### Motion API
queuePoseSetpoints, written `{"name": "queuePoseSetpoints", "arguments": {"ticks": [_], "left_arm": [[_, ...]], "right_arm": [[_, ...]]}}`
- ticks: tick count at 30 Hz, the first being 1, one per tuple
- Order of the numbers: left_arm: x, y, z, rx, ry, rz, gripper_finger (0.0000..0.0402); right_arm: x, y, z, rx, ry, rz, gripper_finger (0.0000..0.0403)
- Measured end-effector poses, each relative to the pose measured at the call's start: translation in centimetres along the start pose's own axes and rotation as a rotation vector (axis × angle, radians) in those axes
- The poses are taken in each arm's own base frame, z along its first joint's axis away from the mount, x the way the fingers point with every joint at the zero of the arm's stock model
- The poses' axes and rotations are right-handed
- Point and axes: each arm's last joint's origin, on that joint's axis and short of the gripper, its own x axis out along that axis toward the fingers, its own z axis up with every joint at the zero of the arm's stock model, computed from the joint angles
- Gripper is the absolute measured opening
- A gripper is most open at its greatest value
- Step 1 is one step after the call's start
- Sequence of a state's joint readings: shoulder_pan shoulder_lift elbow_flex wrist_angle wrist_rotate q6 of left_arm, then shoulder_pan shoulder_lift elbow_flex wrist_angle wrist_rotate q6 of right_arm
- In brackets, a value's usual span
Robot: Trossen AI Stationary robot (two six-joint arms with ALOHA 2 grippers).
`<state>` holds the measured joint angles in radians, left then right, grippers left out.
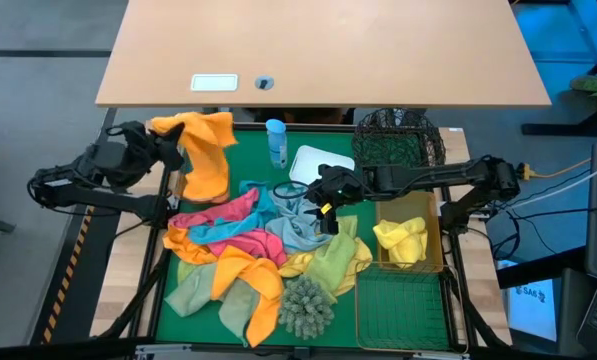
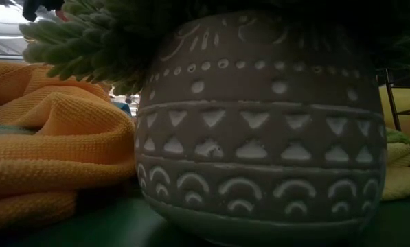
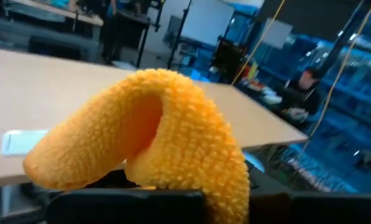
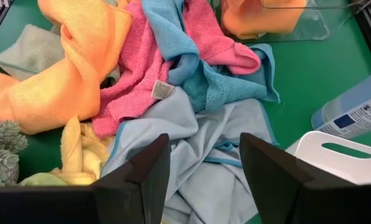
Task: Sort microfiber towel by color & place in baskets
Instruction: Put the orange microfiber towel into the transparent bin
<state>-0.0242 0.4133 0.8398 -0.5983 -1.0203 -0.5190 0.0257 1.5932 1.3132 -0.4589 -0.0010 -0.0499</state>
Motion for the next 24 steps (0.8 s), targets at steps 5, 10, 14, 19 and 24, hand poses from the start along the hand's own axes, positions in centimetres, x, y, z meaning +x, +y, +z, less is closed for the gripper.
{"name": "queuePoseSetpoints", "arguments": {"ticks": [5, 10, 14, 19, 24], "left_arm": [[0.0, 0.8, -1.6, -0.006, 0.120, 0.035, 0.0004], [0.0, 1.2, -3.1, -0.039, 0.286, 0.042, 0.0004], [0.3, 0.7, -4.0, -0.029, 0.398, 0.049, 0.0004], [1.2, -0.3, -5.3, 0.052, 0.506, 0.089, 0.0004], [2.0, -1.2, -6.8, 0.179, 0.611, 0.153, 0.0004]], "right_arm": [[0.0, 0.0, -0.1, 0.000, 0.006, 0.000, 0.0193], [0.0, 0.0, -0.1, 0.000, 0.008, 0.000, 0.0193], [0.0, 0.0, -0.1, -0.001, 0.010, 0.000, 0.0193], [0.0, 0.0, -0.1, -0.001, 0.015, 0.001, 0.0193], [0.0, 0.0, -0.1, -0.001, 0.015, 0.001, 0.0193]]}}
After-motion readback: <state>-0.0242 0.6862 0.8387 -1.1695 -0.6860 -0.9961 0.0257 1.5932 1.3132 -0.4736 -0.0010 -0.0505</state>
